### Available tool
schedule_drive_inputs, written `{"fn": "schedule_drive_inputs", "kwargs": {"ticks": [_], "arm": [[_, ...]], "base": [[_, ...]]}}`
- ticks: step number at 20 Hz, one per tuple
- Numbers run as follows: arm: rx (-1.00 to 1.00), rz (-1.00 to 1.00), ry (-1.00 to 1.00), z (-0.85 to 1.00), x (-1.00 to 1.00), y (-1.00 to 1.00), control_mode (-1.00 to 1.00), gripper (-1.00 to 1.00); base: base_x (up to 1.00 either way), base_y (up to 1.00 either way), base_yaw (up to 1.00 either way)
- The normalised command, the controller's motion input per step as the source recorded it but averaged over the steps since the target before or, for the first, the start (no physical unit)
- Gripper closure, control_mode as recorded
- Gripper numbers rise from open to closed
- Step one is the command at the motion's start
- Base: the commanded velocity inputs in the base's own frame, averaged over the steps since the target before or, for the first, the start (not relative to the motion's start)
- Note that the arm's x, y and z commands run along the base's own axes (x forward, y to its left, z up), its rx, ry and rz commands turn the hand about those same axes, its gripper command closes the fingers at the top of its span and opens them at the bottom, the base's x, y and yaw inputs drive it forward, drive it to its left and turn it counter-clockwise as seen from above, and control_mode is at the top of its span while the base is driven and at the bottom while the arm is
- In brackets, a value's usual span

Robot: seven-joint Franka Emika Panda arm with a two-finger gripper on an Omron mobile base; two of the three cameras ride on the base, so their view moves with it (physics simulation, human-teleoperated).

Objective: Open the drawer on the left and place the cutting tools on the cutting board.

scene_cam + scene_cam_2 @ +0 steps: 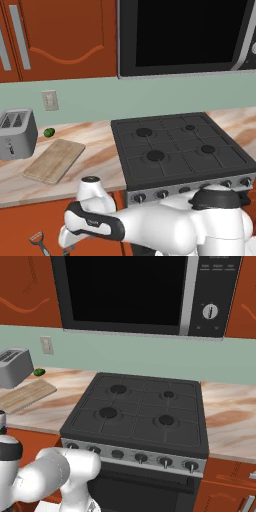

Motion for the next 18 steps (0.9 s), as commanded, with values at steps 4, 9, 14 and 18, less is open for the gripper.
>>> {"fn": "schedule_drive_inputs", "kwargs": {"ticks": [4,9,14,18], "arm": [[-0.07,-0.12,0.15,-0.24,0.29,0.00,-1.00,-1.00],[-0.12,-0.10,0.15,-0.22,0.25,0.04,-1.00,-1.00],[-0.16,-0.07,0.03,-0.26,0.26,0.31,-1.00,-1.00],[-0.17,-0.03,0.00,-0.24,0.13,0.31,-1.00,-1.00]], "base": [[0.00,0.00,0.00],[0.00,0.00,0.00],[0.00,0.00,0.00],[0.00,0.00,0.00]]}}
